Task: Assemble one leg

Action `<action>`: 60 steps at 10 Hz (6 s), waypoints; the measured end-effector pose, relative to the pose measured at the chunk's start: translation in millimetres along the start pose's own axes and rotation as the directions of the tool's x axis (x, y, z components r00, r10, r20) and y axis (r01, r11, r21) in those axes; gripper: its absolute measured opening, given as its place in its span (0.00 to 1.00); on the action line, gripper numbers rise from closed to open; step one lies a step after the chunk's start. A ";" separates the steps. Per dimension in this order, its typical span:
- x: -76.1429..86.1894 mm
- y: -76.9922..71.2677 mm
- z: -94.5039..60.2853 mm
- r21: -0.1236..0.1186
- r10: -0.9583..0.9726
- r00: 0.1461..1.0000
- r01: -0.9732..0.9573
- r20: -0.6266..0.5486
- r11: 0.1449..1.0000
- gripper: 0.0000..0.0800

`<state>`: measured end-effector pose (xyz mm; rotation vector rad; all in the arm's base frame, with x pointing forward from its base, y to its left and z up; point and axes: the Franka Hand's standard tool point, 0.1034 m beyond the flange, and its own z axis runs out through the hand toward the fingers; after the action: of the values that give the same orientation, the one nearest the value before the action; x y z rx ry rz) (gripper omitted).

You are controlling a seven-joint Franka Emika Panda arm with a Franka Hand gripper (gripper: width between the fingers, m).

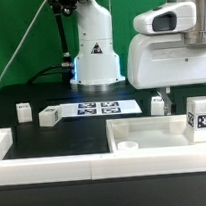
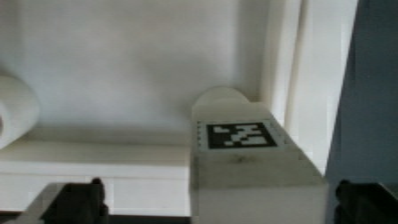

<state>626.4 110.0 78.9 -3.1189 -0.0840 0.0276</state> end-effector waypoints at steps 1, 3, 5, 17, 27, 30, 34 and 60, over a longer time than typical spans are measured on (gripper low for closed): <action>0.0 0.1 0.0 0.000 0.000 1.000 0.000 0.000 1.000 0.66; -0.1 -0.1 0.1 0.000 0.019 1.000 -0.019 0.000 1.000 0.45; -0.2 -0.2 0.2 0.001 0.100 0.995 -0.100 0.001 0.995 0.36; -0.2 -8.3 4.3 0.040 0.982 0.184 -0.982 0.029 0.183 0.36; 0.0 -11.8 2.5 0.033 0.985 0.170 -0.985 0.033 0.169 0.80; -0.9 -16.6 3.3 0.031 0.847 0.531 -0.847 0.004 0.531 0.81; -0.6 -19.7 2.2 0.003 0.520 0.854 -0.520 -0.029 0.854 0.81; -1.4 -6.1 6.2 0.075 0.996 0.089 -0.993 0.018 0.087 0.37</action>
Offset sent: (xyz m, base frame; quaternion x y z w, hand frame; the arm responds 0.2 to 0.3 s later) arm 0.0000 0.0000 0.0000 0.0000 0.0000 0.0000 1.0000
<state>624.6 116.2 72.8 -2.3181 2.0120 -0.0124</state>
